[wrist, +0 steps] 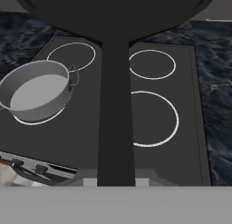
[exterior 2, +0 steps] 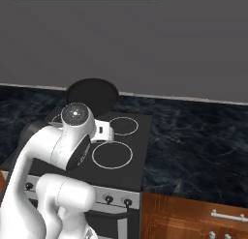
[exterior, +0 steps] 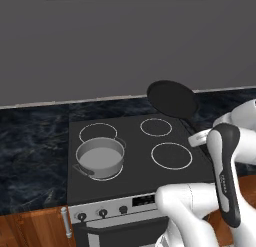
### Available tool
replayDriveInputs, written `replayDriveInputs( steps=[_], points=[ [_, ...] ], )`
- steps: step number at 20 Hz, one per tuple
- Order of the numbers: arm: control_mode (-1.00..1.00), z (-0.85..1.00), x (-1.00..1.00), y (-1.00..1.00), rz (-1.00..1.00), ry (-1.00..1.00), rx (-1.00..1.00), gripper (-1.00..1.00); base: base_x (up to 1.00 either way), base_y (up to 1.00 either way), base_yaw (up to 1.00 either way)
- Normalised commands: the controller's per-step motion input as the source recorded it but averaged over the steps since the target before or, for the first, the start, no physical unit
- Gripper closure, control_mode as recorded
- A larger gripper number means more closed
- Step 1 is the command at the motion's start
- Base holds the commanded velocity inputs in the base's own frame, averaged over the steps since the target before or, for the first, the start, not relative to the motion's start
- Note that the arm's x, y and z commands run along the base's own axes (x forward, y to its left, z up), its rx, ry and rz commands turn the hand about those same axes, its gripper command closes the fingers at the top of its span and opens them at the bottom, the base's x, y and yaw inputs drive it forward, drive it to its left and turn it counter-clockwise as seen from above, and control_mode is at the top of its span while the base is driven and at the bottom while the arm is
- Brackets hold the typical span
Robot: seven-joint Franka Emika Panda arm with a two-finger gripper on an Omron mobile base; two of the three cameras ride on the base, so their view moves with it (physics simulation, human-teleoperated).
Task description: Move the pot and pan from the stove into the sink.
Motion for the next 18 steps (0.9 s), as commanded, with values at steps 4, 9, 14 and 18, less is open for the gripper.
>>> replayDriveInputs(
  steps=[4,9,14,18],
  points=[
    [-1.0,0.0,0.0,0.0,0.0,0.0,0.0,1.0,0.0,0.0,0.0],
    [-1.0,0.0,0.0,0.0,0.0,0.0,0.0,1.0,0.0,0.0,0.0],
    [1.0,0.0,-0.01,0.0,0.0,0.0,0.0,1.0,-0.34,-0.03,0.0],
    [1.0,0.0,0.0,0.0,0.0,0.0,0.0,1.0,-0.53,-0.04,0.0]
  ],
)
